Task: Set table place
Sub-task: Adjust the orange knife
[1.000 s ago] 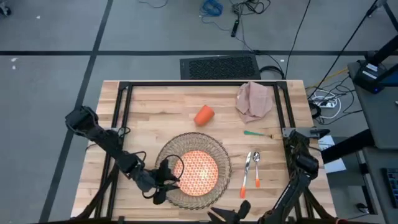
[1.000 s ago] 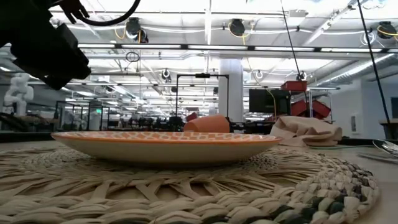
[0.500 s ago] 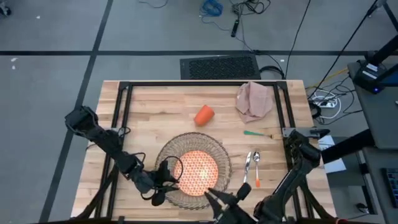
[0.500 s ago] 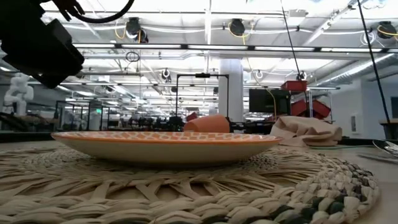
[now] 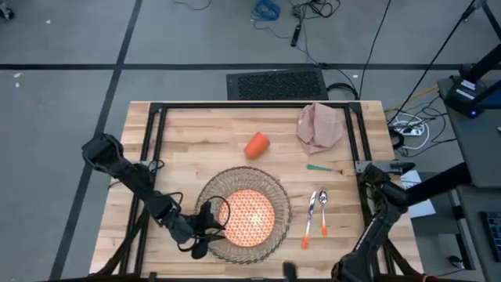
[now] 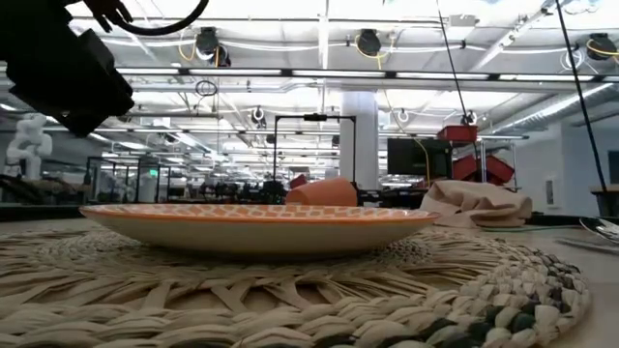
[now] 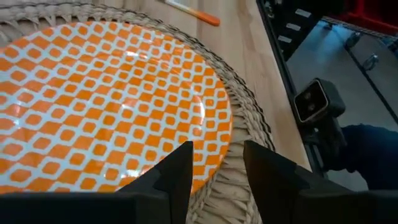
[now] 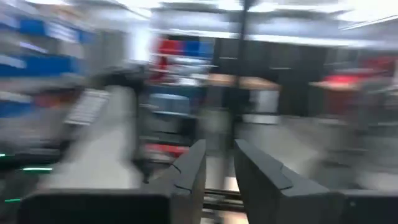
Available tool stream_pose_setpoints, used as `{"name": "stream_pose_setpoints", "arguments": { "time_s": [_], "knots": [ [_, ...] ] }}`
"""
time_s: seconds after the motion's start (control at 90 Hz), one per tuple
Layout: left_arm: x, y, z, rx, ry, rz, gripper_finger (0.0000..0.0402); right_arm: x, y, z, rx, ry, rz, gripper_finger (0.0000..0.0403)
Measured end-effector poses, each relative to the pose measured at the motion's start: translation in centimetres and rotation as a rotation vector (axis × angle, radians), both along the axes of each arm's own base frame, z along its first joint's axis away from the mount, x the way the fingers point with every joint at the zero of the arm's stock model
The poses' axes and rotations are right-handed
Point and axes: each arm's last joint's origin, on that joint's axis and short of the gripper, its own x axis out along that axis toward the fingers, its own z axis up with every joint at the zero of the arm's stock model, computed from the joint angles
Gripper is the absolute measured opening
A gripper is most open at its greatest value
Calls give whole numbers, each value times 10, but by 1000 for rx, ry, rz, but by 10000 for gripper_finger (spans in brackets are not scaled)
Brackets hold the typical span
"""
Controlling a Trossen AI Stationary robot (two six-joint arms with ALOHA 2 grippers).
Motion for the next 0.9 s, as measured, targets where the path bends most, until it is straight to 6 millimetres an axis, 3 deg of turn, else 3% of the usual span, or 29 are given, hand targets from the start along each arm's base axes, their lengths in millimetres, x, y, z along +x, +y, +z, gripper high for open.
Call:
{"name": "stream_pose_setpoints", "arguments": {
  "time_s": [0.067,0.156,0.4,0.544,0.6,0.722,0.822,0.9],
  "knots": [
    [0,0,0,-1,1,2,128,4,8,-10,14,-29,128,70],
    [0,0,0,-3,1,2,128,7,20,-24,-30,-41,120,70],
    [-1,0,-1,-16,11,14,128,16,53,-32,-324,-8,-306,71],
    [-1,2,-2,2,22,26,128,22,37,-48,-480,121,-576,71],
    [-1,2,-2,7,23,31,128,25,29,-46,-518,165,-599,71],
    [-1,2,-3,10,21,37,128,14,9,-17,-480,209,-449,62],
    [-1,3,-3,12,23,37,128,-8,-14,12,-435,276,-442,42],
    [0,3,-3,18,23,44,128,-20,-31,20,-436,350,-433,32]
  ]
}}
